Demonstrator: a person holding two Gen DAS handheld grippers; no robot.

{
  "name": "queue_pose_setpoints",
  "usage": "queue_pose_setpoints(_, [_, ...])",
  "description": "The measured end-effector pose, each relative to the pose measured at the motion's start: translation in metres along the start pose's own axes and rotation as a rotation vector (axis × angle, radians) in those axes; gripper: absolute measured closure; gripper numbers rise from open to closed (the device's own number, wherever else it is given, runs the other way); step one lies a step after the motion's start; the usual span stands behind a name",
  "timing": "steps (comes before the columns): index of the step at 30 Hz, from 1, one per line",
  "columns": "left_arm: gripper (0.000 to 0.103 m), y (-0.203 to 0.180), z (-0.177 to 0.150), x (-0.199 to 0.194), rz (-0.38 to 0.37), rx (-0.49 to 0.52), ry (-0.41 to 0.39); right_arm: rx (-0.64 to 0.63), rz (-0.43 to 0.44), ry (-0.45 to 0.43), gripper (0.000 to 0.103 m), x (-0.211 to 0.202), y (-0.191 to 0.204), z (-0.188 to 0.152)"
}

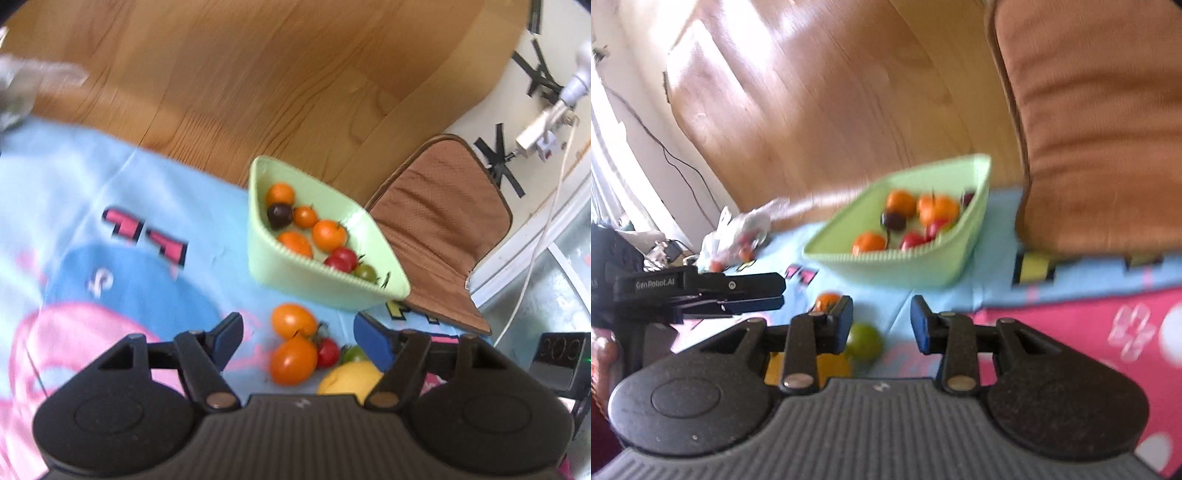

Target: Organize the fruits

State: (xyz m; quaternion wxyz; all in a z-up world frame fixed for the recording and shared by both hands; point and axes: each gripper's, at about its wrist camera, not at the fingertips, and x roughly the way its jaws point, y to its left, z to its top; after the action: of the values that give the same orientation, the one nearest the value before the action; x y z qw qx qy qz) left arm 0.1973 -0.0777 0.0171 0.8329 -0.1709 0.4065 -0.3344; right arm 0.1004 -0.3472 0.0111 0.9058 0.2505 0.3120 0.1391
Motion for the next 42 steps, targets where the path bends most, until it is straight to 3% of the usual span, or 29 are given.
queue_pose_setpoints(5, [0.039, 0.003, -0.012, 0.009, -0.021, -0.049, 0.032, 0.070, 0.033, 0.047, 0.067, 0.015, 0.001, 0.001])
queue_pose_setpoints(7, [0.050, 0.007, -0.015, 0.008, -0.053, -0.085, 0.027, 0.116, 0.044, 0.066, 0.076, 0.019, -0.002, 0.001])
queue_pose_setpoints(9, [0.073, 0.012, -0.017, 0.007, -0.045, -0.105, 0.035, 0.139, 0.056, 0.070, 0.076, 0.019, -0.009, -0.001])
queue_pose_setpoints(12, [0.074, 0.021, -0.023, 0.002, -0.064, -0.131, 0.033, 0.158, 0.041, 0.059, 0.077, 0.013, -0.011, 0.000])
queue_pose_setpoints(15, [0.079, 0.023, -0.025, -0.009, -0.021, -0.122, 0.007, 0.126, -0.015, 0.017, 0.077, 0.002, -0.008, -0.001])
queue_pose_setpoints(19, [0.079, 0.033, -0.027, -0.014, -0.017, -0.143, 0.010, 0.067, -0.069, -0.008, 0.077, -0.014, -0.006, -0.010])
queue_pose_setpoints(24, [0.053, 0.025, -0.021, -0.019, -0.023, -0.121, -0.020, -0.086, -0.134, -0.044, 0.074, -0.023, 0.007, -0.023])
queue_pose_setpoints(26, [0.050, 0.019, -0.014, -0.019, -0.024, -0.099, -0.032, -0.170, -0.163, -0.058, 0.074, -0.022, 0.015, -0.028])
queue_pose_setpoints(32, [0.053, 0.005, -0.004, 0.000, 0.069, 0.020, -0.018, -0.311, -0.182, -0.038, 0.072, -0.009, 0.026, -0.037])
queue_pose_setpoints(35, [0.065, 0.001, -0.012, 0.010, 0.104, 0.080, -0.014, -0.300, -0.170, -0.013, 0.072, -0.005, 0.022, -0.035])
queue_pose_setpoints(37, [0.074, 0.000, -0.016, 0.011, 0.088, 0.108, -0.013, -0.289, -0.166, -0.005, 0.073, -0.003, 0.021, -0.034])
queue_pose_setpoints(42, [0.073, 0.000, -0.023, -0.007, 0.110, 0.109, -0.028, -0.294, -0.194, -0.037, 0.073, -0.011, 0.025, -0.039])
